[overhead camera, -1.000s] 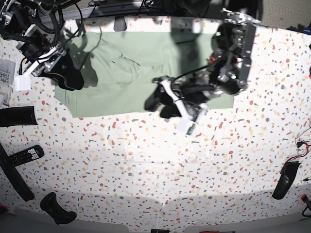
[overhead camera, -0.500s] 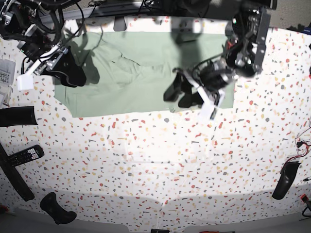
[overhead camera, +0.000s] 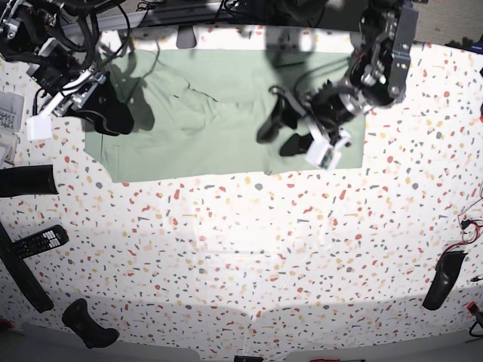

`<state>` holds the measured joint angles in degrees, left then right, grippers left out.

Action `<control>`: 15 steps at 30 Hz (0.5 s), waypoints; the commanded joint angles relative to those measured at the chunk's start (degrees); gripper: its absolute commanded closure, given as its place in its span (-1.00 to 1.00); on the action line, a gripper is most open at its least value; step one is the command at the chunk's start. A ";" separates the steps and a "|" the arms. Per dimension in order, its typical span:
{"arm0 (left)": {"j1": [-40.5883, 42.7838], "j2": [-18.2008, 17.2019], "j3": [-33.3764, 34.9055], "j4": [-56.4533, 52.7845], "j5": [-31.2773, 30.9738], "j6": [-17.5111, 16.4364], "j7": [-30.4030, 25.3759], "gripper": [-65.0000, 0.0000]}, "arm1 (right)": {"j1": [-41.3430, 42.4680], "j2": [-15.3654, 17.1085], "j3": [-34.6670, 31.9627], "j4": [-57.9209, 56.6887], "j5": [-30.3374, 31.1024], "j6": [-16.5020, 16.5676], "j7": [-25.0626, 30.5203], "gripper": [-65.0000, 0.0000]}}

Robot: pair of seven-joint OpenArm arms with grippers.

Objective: Fold the T-shirt properly
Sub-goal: 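Lower the folded end onto the strip's middle with the left gripper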

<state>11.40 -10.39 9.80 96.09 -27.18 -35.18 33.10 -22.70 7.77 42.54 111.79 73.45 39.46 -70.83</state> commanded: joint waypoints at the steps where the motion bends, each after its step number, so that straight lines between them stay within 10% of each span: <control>1: -0.11 0.07 0.04 1.01 -1.31 -2.47 -1.51 0.09 | 0.15 0.63 0.35 0.92 1.55 0.54 1.29 0.34; 15: -1.31 -0.15 0.04 -22.82 15.28 -3.89 -14.16 0.09 | 4.79 0.63 0.35 0.92 -6.16 0.54 2.67 0.34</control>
<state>9.43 -10.31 9.74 73.63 -14.87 -41.10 13.82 -18.20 7.77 42.54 111.79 65.76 39.46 -69.45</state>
